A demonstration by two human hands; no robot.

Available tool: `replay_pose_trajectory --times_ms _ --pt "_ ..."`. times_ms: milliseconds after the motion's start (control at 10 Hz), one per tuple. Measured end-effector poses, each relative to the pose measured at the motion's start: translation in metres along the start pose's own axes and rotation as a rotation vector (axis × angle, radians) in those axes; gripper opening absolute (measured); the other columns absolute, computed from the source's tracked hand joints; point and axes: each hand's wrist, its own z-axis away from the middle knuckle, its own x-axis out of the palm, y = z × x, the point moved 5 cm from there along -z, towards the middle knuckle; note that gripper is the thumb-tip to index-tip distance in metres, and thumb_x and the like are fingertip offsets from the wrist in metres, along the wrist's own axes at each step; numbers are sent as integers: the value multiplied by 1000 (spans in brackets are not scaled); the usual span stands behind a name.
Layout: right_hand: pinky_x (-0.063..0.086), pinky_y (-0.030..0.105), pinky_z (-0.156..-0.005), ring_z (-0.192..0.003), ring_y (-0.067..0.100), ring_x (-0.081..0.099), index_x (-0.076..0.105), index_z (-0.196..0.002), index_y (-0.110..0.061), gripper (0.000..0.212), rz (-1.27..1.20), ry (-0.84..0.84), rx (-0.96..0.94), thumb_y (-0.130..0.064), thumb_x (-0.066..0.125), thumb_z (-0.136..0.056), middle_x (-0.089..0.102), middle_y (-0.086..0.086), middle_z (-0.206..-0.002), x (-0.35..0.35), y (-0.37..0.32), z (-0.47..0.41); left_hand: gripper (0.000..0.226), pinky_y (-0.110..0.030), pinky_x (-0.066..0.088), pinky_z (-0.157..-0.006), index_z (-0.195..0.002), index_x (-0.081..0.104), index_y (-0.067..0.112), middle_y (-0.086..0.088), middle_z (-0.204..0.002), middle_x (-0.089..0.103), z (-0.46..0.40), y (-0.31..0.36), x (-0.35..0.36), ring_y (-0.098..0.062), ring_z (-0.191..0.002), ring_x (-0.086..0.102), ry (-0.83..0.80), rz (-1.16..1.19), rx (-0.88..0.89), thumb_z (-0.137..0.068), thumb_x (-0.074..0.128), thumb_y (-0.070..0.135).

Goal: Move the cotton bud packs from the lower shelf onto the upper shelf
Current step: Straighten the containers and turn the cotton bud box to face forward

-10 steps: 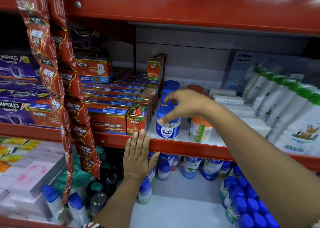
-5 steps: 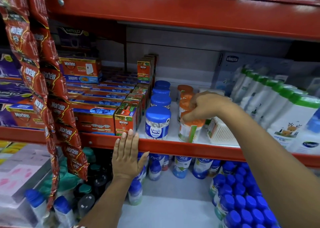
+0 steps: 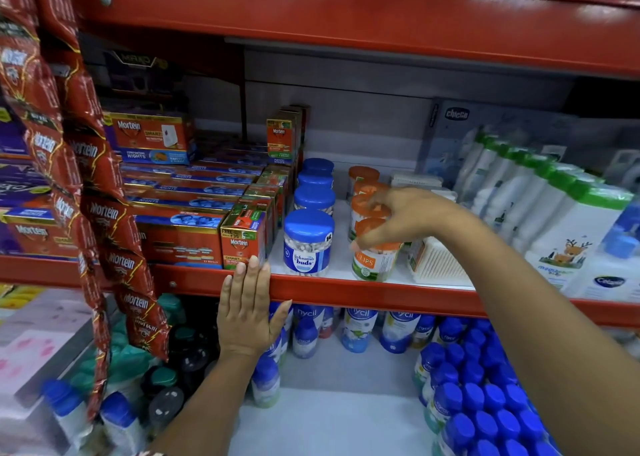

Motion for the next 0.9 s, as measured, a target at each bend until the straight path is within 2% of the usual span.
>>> replay_pose_trajectory --times_ms 100,200,300,400,600,800,900 --pt "49 37 -96 -118 22 53 47 -136 -30 67 7 -21 -17 -36 72 -74 51 2 -137 6 2 -2 67 -37 6 -123 -155 6 12 -3 -164 -1 0 0 0 -20 -151 3 -4 5 -3 -103 22 50" --pt "47 39 -101 -125 21 49 44 -140 -30 74 -114 -54 -57 -32 74 -72 47 -2 -143 8 1 0 67 -37 6 -123 -155 6 12 -4 -164 -1 0 0 0 -20 -151 3 -2 2 -1 -103 22 50" --pt "44 37 -101 -127 22 48 45 -139 -27 77 -69 -2 -46 -51 74 -73 48 -1 -143 9 1 2 67 -37 6 -123 -155 6 11 -4 -164 -1 0 -1 0 -21 -151 3 -7 -1 -2 -103 23 50" --pt "46 36 -97 -122 22 51 49 -137 -25 66 -95 11 -61 -43 72 -78 51 2 -139 11 2 1 67 -37 6 -123 -155 6 12 -3 -164 -1 1 0 1 -20 -151 3 -14 2 -4 -103 22 50" --pt "50 36 -95 -118 20 53 50 -136 -24 63 -221 -14 -77 -28 73 -77 52 1 -137 14 0 5 67 -37 5 -123 -155 5 12 -3 -164 -2 1 -1 1 -20 -151 2 -45 12 -11 -103 22 51" --pt "46 42 -103 -127 21 49 41 -142 -25 73 -267 4 -105 -31 74 -77 46 1 -145 20 6 10 67 -38 3 -123 -155 3 12 -3 -164 -5 0 1 -5 -20 -151 0 -124 21 -35 -103 21 50" --pt "43 37 -102 -129 20 46 44 -140 -24 71 -296 194 -145 -38 74 -78 47 0 -144 22 14 25 67 -38 1 -123 -155 1 12 -3 -163 -7 -1 4 -11 -20 -151 -2 -184 31 -56 -103 19 50"
